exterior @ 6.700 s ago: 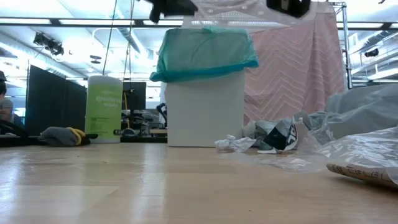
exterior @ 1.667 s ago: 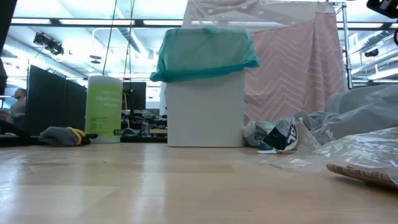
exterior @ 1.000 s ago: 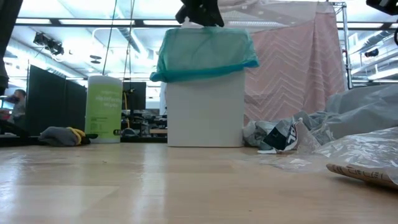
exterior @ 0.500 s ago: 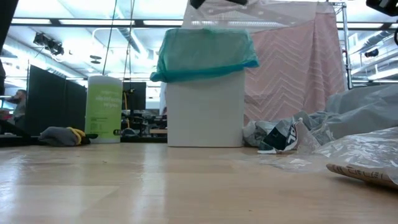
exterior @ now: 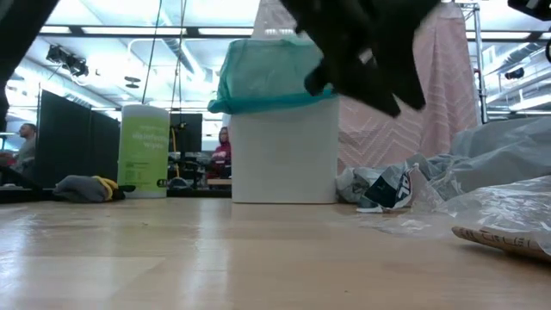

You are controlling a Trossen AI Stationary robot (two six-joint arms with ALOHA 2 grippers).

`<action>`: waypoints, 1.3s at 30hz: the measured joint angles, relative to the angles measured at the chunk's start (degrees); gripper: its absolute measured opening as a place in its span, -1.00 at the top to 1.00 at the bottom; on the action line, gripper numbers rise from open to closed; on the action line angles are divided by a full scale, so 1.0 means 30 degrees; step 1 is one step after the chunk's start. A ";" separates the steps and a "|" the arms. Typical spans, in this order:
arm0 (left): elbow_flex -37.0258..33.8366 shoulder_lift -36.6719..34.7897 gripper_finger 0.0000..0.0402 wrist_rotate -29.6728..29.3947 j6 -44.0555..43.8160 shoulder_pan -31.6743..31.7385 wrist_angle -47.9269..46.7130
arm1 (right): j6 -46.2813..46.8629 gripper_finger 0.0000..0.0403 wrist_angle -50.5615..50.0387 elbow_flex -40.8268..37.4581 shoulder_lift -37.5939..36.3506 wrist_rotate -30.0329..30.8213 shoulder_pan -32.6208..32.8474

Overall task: Place trash/remove bag and relplace
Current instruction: Put the white paper into the trash bin

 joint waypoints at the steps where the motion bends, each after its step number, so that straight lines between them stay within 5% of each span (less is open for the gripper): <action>1: -0.0007 0.0290 0.14 -0.0356 0.0021 0.0051 -0.0021 | 0.0101 0.90 -0.0008 0.0000 0.0019 -0.0055 0.0000; 13: -0.0008 0.1337 0.14 -0.1781 0.0509 0.1079 0.0024 | 0.0823 0.90 0.0007 0.0000 0.0067 -0.0800 0.0015; 27: -0.3657 0.1297 0.17 -0.0961 0.0512 0.1703 0.5586 | 0.0828 0.90 0.0274 0.0000 0.0067 -0.0975 0.0007; 35: -0.5106 0.1301 0.90 0.2317 -0.0115 0.2100 0.8655 | 0.0932 0.90 0.0347 0.0000 0.0067 -0.0975 0.0007; 39: -0.5021 0.0836 0.97 0.2758 -0.0558 0.2102 0.8466 | 0.0900 0.90 0.0347 0.0000 0.0067 -0.0968 0.0007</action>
